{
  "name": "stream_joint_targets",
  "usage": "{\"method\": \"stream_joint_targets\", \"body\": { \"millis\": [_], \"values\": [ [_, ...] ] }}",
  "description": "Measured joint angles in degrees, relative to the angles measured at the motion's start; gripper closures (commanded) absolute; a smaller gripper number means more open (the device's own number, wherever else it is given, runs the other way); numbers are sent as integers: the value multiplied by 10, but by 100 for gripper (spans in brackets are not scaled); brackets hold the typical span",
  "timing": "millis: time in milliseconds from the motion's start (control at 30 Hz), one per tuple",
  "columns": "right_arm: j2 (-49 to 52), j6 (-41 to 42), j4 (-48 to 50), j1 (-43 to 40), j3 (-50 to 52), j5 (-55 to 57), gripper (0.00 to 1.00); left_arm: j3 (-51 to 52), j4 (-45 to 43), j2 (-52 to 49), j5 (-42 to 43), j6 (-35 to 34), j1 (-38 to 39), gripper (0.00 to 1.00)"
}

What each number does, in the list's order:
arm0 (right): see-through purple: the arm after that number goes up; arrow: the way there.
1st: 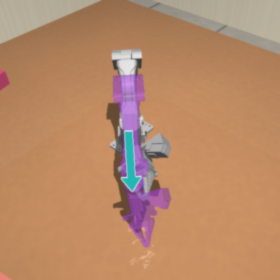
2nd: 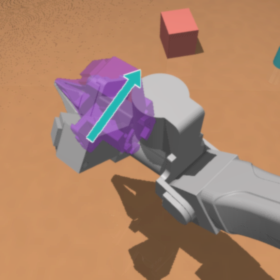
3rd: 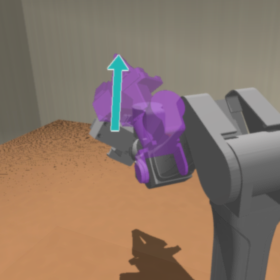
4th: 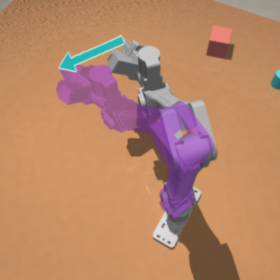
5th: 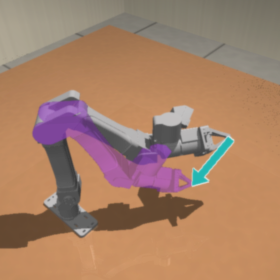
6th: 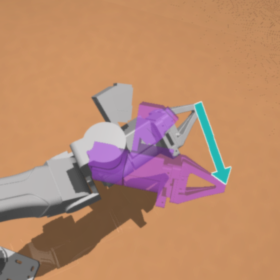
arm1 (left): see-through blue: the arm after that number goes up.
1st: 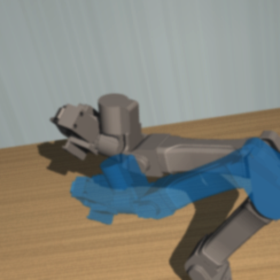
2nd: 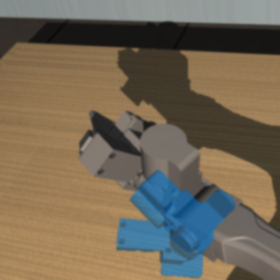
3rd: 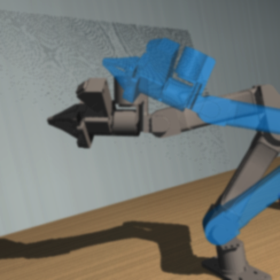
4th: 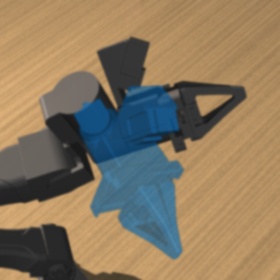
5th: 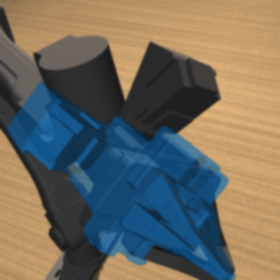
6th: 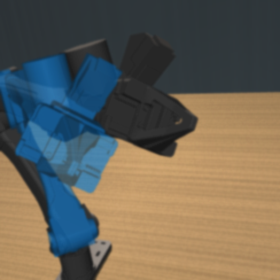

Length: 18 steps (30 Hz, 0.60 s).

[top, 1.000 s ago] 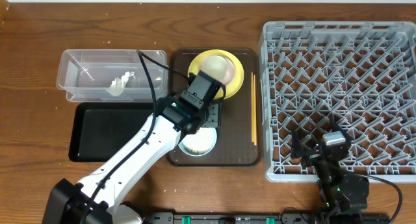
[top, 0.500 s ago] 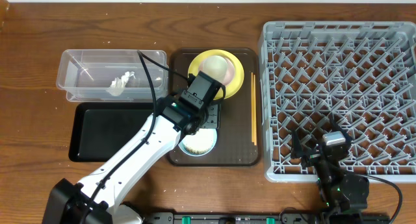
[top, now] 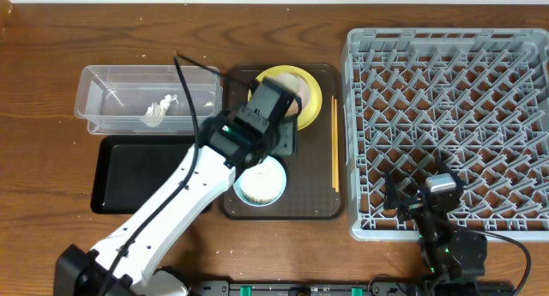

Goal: Sort waste into correct bins and load items into the dishwasher rack

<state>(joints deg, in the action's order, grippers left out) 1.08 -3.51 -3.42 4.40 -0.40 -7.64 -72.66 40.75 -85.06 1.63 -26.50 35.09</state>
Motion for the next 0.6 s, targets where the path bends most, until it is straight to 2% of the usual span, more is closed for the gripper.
{"method": "stream_joint_targets", "body": {
  "millis": [233,467,533,600],
  "values": [
    [0,0,0,0,0,0,1,1,10,-6,-1,0,28,39],
    [0,0,0,0,0,0,1,3,5,-84,-40,2,86,39],
    [0,0,0,0,0,0,1,4,-3,-114,-68,3,90,50],
    [0,0,0,0,0,0,1,6,-10,-141,-90,7,87,52]
  ]
}}
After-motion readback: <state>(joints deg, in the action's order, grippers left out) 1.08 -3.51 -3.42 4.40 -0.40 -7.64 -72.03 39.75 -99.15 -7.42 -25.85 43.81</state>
